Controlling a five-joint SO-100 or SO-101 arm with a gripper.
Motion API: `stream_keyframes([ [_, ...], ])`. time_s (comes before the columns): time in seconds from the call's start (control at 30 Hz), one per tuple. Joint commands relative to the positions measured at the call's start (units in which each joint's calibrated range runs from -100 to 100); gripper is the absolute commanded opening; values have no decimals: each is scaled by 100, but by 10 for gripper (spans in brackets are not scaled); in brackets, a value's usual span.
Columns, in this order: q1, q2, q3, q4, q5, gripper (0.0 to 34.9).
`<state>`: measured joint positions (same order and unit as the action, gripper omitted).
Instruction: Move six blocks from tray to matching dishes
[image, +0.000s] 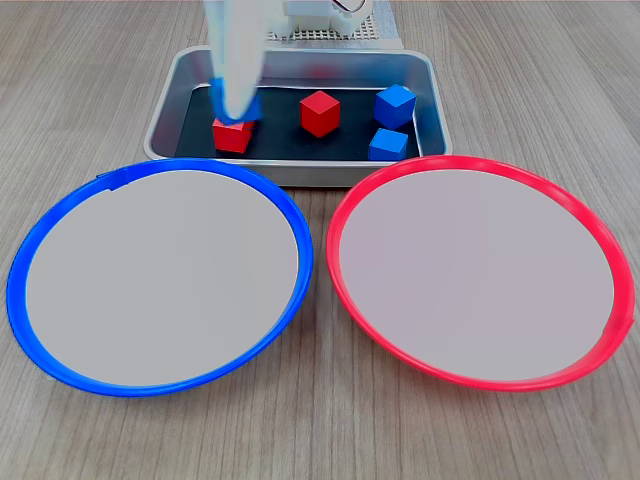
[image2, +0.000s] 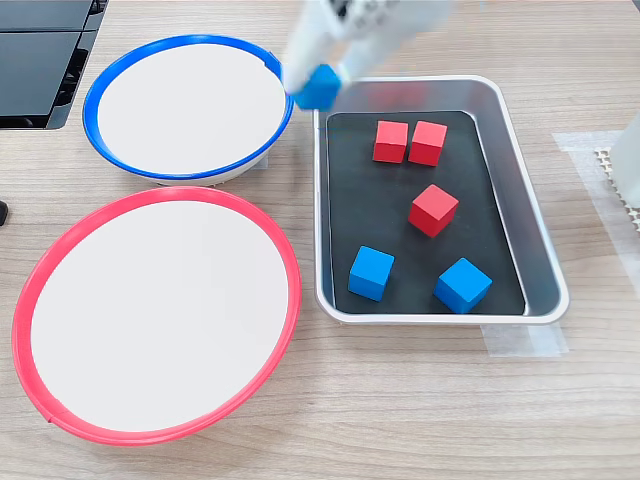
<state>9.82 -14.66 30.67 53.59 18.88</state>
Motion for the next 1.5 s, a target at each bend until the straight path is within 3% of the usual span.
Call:
stream_keyframes([
  [0.0,302,1377,-2689,77,-650,1],
  [0.13,415,2665,-3663,-14,-611,2],
  [0.17,415,2835,-3673,-97,-527,26],
  [0.3,387,3108,-3290,-493,-195,215],
  [0.33,378,3108,-3236,-501,-142,234],
  [0.37,359,3091,-3217,-452,-103,235],
  [0.4,359,3040,-3226,-353,-98,213],
  [0.53,340,2400,-3254,762,230,3],
  [0.63,434,1633,-2953,2124,938,3],
  [0.73,717,771,-1916,2594,1709,3],
  [0.8,895,140,-741,2124,2159,11],
  [0.9,942,-380,815,902,2618,127],
  [0.97,914,-329,1025,687,2755,152],
  [1.13,961,12,1170,605,3184,184],
  [1.47,1008,319,1207,349,3429,198],
])
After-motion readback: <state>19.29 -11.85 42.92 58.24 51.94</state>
